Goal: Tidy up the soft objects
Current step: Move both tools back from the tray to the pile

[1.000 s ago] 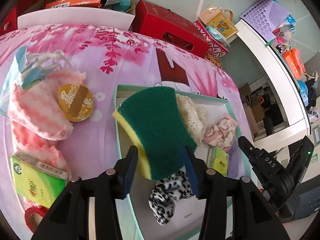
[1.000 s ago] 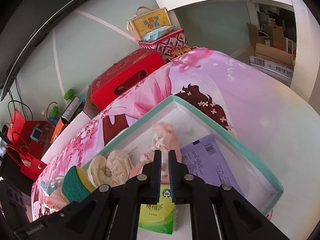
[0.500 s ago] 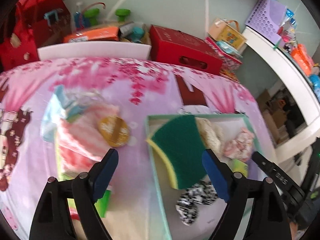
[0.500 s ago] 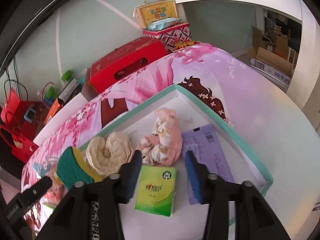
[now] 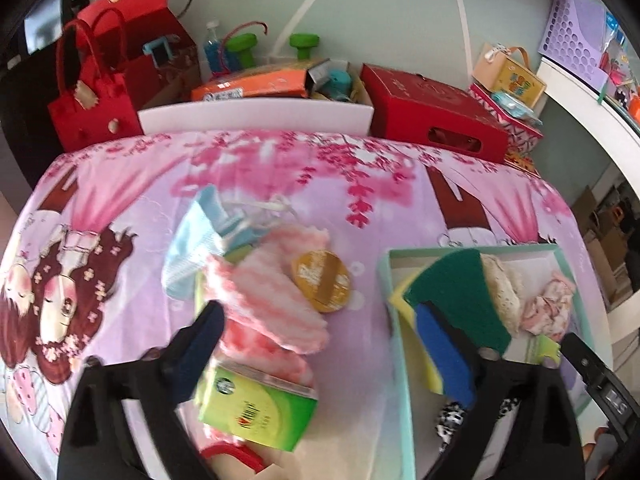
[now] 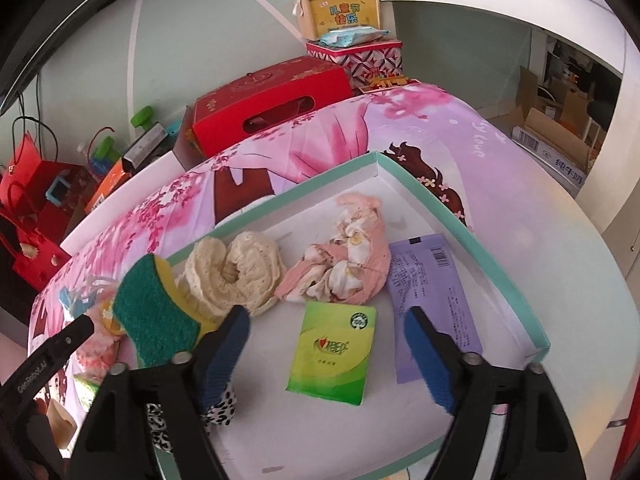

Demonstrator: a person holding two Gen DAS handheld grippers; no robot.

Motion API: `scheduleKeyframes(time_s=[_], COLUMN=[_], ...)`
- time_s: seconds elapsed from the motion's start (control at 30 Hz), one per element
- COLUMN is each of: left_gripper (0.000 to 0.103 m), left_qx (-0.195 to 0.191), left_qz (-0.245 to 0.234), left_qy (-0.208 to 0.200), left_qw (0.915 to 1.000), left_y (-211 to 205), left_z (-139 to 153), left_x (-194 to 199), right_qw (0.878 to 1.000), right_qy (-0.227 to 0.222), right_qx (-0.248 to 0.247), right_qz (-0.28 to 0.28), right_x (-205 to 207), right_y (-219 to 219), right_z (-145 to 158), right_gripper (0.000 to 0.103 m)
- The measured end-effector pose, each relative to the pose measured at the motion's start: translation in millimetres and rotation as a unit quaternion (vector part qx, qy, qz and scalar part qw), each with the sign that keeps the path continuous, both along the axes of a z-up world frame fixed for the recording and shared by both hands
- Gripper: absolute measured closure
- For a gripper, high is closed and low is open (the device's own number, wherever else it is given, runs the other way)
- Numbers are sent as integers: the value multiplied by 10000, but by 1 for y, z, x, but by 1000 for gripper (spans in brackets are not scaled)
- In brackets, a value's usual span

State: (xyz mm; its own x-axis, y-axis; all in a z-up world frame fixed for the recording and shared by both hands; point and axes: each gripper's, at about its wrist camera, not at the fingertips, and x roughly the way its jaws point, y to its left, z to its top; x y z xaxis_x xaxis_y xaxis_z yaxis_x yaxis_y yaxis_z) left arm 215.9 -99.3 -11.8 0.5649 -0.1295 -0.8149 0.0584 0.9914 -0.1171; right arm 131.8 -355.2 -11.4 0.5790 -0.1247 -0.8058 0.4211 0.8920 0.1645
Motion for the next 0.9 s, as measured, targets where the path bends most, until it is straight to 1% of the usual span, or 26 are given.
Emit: scheduleKeyframes(time_s=[0.03,0.1,0.17,0.23,0.37,0.5,0.63,0.8,0.9], left_gripper=[0,0,0,0,0,0,0,0,0], left_qx=[38,121,127,114,241,149,118,131,156], left_qz=[35,107,155,188,267,391,566,729,792], left_qy=[-54,-145,-173,-173,-223,-273,-371,-573,-614], left_qw=[10000,9998,9996,9996,9991,9988,9976,9956,9948], left_y=[1,5,8,11,16,26,39,56,64], left_z=[1,4,5,6,8,10,16,27,29], left_x=[0,-1,-1,-1,-2,-5,-9,-16,-18], right_qw=[10000,9998,9998,9998,9999,9998,9993,9988,9981], right_qy=[-29,-139,-163,-151,-64,-43,-175,-245,-237], right_qx=[16,36,-4,-23,-69,-138,85,11,112], right_qz=[25,103,124,128,128,165,318,415,564], right_x=[0,-2,-2,-2,-2,-2,-3,-4,-2], right_y=[1,5,9,12,14,19,27,43,52], right_z=[1,6,8,8,7,8,11,15,13], right_gripper=[0,0,0,0,0,0,0,0,0])
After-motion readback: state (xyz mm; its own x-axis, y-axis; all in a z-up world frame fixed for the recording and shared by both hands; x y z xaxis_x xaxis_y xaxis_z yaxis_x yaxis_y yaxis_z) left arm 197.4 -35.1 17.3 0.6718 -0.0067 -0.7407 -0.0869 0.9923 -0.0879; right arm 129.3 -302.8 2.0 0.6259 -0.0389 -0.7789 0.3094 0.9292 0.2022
